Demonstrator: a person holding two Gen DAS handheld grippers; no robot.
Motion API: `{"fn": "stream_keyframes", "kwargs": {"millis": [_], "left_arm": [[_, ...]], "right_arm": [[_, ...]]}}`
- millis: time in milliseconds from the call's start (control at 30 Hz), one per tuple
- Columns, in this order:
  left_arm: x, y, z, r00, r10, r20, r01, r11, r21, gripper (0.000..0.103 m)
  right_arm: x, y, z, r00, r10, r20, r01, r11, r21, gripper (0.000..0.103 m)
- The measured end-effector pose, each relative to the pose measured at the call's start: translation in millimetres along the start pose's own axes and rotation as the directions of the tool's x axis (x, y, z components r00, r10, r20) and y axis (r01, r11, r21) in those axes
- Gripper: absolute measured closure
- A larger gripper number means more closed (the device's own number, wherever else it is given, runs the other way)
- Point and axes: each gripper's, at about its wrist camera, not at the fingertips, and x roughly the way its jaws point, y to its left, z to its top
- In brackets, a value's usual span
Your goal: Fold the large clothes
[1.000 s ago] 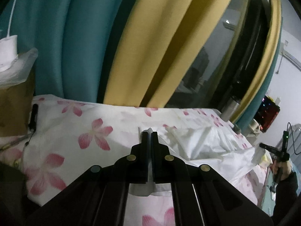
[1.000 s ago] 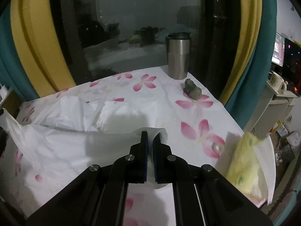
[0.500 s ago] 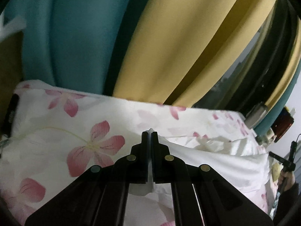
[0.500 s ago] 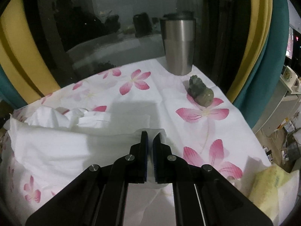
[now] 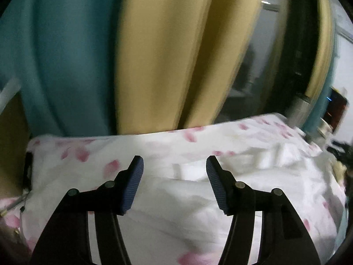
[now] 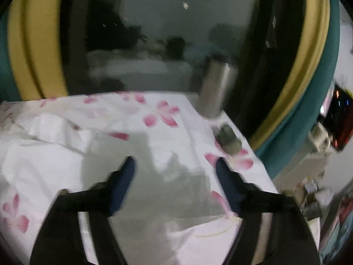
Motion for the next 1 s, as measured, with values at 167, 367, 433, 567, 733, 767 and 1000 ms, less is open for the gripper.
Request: {"fn": "stream_keyframes", "kwargs": {"millis": [167,367,433,567,733,767,1000], "left_arm": [[-1,-73,-19,0.981,-0.175,-0.081,0.186,0.968,0.169,0.041],[24,-138,-53,0.955,-0.220,-0.199,0.281,0.885,0.372,0.041],[32,-149,-59,0.952,-0.207,-0.224,0.285,0.864,0.414,0.041],[35,-162,-64,0.948,-0.201,-0.246,0.299,0.826,0.477,0.041],[41,-170,-68,0.943,-0.190,-0.274,0.311,0.796,0.519,0.041],[42,-170,-67,0.945,-0.181,-0.272,0.302,0.799,0.520,0.041],[47,-157,-49,0.958,-0.140,-0.251,0.243,0.860,0.449,0.041]], "right_arm": [[-31,62,-7,0.970,0.245,0.002,-0.242,0.961,-0.135,0.024],[-39,146,-37,0.923,0.376,-0.078,-0.380,0.863,-0.334,0.024],[-35,162,-45,0.925,0.368,-0.098,-0.377,0.844,-0.381,0.024],[-26,178,-51,0.942,0.321,-0.097,-0.330,0.833,-0.444,0.025],[-15,171,-41,0.928,0.357,-0.107,-0.369,0.843,-0.390,0.075],[-16,171,-38,0.925,0.366,-0.104,-0.377,0.845,-0.380,0.085],[-28,163,-13,0.908,0.415,-0.053,-0.405,0.842,-0.358,0.097]]}}
